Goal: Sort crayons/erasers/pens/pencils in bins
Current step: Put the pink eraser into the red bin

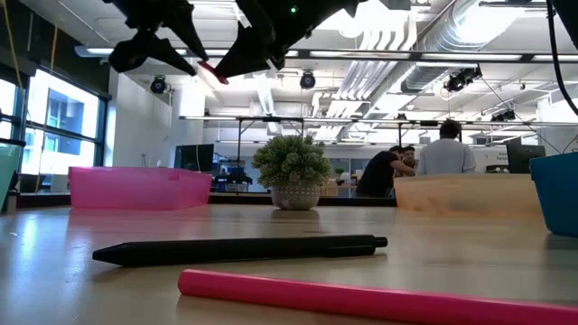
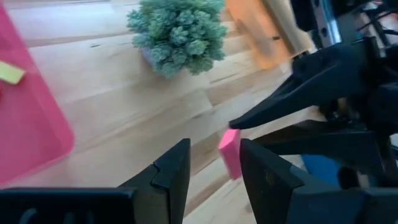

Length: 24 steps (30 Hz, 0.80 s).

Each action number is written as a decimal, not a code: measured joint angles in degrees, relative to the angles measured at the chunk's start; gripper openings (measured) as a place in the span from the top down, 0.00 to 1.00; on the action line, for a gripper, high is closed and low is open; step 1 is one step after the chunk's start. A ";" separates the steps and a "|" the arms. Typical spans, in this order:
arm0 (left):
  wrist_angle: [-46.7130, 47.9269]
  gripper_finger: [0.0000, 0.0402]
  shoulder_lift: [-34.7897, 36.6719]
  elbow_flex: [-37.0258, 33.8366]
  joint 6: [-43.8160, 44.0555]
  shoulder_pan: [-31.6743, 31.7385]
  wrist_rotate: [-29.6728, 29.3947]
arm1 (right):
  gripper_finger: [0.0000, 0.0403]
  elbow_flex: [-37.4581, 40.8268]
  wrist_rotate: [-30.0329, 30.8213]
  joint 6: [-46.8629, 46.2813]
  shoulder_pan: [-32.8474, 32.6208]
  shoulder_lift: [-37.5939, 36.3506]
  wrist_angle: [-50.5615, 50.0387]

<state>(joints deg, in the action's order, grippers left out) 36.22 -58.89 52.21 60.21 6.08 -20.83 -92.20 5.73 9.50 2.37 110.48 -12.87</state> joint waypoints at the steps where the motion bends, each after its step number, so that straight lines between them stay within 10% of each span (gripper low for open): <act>1: -0.80 0.68 -0.32 0.00 -0.72 0.32 0.50 | 0.91 0.00 0.34 0.00 0.03 -0.01 0.03; 24: -4.36 0.69 -0.63 0.00 -3.75 2.65 6.82 | 0.91 0.00 2.37 -0.01 0.24 -0.02 2.69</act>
<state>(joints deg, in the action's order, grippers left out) 31.86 -59.53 52.21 56.46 8.73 -14.01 -92.20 8.10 9.50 2.61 110.45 -10.18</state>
